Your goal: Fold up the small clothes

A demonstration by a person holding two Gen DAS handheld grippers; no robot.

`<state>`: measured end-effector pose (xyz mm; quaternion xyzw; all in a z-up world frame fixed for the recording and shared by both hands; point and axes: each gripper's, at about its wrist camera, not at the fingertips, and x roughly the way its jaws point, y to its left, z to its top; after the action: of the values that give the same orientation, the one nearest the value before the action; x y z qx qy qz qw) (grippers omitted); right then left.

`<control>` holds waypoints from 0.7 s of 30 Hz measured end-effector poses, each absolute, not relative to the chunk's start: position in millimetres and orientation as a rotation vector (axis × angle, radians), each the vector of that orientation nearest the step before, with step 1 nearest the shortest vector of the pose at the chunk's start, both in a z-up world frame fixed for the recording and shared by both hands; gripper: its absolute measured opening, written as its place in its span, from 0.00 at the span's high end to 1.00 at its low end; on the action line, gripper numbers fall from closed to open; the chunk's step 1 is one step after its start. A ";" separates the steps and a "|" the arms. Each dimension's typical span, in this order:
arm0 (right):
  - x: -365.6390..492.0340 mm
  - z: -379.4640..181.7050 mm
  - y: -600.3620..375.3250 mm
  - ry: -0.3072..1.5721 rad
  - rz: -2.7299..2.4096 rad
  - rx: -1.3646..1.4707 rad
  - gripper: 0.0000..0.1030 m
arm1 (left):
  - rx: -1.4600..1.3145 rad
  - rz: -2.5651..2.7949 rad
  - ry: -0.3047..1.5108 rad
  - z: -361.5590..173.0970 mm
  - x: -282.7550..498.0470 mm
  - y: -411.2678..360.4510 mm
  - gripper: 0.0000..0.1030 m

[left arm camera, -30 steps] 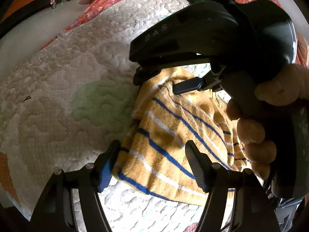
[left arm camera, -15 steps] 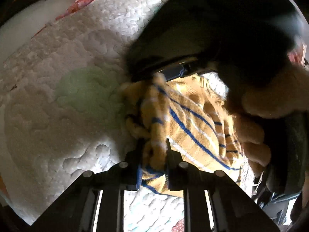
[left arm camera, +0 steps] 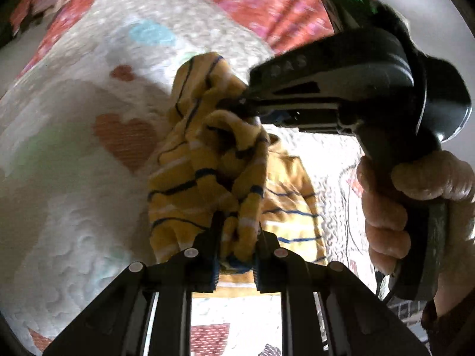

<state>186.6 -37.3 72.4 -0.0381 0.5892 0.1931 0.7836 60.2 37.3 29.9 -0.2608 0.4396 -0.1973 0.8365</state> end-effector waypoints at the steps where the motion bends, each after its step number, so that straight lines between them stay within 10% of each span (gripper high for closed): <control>1: 186.8 75.6 -52.0 1.265 0.405 -0.061 0.86 | -0.539 -0.435 0.924 30.0 57.0 28.9 0.85; 21: 166.1 68.2 -247.4 1.191 0.125 0.239 0.94 | -0.466 -0.726 0.920 43.7 64.0 -33.5 0.84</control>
<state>166.1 -247.4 68.2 0.1121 0.5593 0.0586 0.8192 64.0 -33.5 43.7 -0.2180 0.4302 -0.3396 0.8075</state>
